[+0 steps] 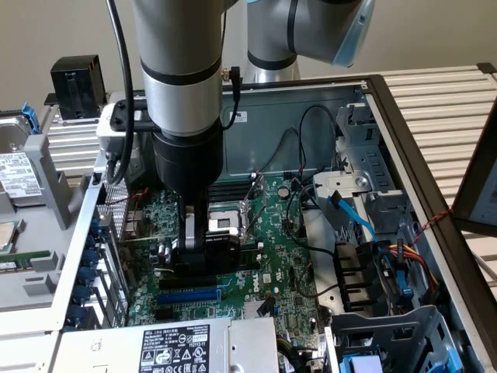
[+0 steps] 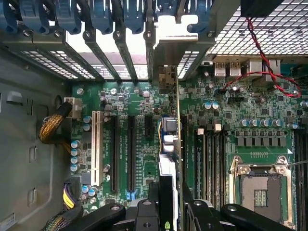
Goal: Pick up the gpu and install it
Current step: 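Insert the gpu into the slot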
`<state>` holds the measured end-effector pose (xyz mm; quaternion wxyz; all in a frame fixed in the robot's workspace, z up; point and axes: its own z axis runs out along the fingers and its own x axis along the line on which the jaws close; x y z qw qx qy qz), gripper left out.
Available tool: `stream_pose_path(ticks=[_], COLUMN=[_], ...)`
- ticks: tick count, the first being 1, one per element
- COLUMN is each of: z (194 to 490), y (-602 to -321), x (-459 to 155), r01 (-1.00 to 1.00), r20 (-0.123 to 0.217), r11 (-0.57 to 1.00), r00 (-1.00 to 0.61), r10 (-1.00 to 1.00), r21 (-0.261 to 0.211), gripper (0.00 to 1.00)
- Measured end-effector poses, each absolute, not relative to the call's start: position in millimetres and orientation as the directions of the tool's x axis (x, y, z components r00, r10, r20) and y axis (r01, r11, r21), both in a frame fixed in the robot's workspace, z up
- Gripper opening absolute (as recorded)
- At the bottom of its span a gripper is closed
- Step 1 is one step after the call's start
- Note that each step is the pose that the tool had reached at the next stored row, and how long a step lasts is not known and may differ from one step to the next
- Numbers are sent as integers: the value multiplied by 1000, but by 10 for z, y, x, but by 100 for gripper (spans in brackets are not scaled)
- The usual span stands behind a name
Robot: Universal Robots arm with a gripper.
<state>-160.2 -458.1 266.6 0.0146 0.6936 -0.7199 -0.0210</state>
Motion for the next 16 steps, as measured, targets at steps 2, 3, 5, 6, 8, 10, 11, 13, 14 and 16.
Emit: stream_pose_path(ticks=[2, 3, 5, 6, 8, 10, 11, 13, 14, 16], z=[2661, 2657, 2645, 2635, 2611, 2593, 2589, 2587, 2585, 2577], y=[-4581, -4581, -4581, -4582, -4582, -4582, -4582, -4582, -4582, -4582], x=[-1609, -1613, -1617, -1617, -1618, -1619, -1622, -1634, -1640, -1642], r01=[-998, -998, -998, -998, -998, -998, -998, -998, -998, -998], r20=[-8, -8, -8, -9, -10, -11, -11, -13, -13, -14], r11=[37, 37, 37, 37, 37, 37, 37, 37, 37, 36], r00=[-37, -37, -37, -37, -37, -37, -37, -37, -37, -37], r10=[-999, -999, -999, -999, -999, -999, -999, -999, -999, -999], r21=[51, 51, 51, 50, 51, 51, 51, 51, 51, 51], gripper=[27, 27, 27, 27, 27, 27, 27, 27, 27, 27])
